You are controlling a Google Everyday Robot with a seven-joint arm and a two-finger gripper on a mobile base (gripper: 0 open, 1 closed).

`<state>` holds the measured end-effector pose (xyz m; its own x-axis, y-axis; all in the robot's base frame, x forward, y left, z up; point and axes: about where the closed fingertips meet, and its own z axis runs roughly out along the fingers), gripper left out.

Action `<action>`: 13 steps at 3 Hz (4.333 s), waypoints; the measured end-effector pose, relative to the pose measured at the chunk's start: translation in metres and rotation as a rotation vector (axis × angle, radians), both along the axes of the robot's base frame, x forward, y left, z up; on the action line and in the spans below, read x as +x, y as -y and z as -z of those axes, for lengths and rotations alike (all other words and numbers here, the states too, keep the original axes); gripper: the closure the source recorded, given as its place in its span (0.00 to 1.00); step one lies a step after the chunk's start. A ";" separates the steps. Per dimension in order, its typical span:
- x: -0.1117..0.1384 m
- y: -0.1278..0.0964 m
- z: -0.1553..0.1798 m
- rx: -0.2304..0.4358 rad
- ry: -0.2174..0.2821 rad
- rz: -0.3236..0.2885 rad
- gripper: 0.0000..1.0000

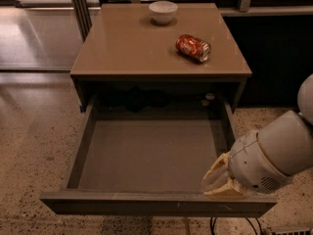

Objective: Close top drawer

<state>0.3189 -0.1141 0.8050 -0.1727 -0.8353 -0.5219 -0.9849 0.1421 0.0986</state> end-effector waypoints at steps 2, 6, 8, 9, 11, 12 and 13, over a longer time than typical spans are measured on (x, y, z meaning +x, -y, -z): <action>-0.012 0.001 0.034 0.041 -0.009 0.044 1.00; -0.026 -0.036 0.122 0.036 -0.018 0.071 1.00; -0.009 -0.038 0.128 0.035 0.011 0.115 1.00; 0.016 -0.037 0.118 0.043 0.076 0.160 1.00; 0.011 -0.047 0.128 0.054 0.067 0.141 1.00; 0.018 -0.046 0.137 0.036 0.076 0.155 1.00; 0.032 -0.037 0.144 0.011 0.100 0.195 1.00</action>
Offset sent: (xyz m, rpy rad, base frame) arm -0.0284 -0.0052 -0.0870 0.1052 0.0271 -0.1059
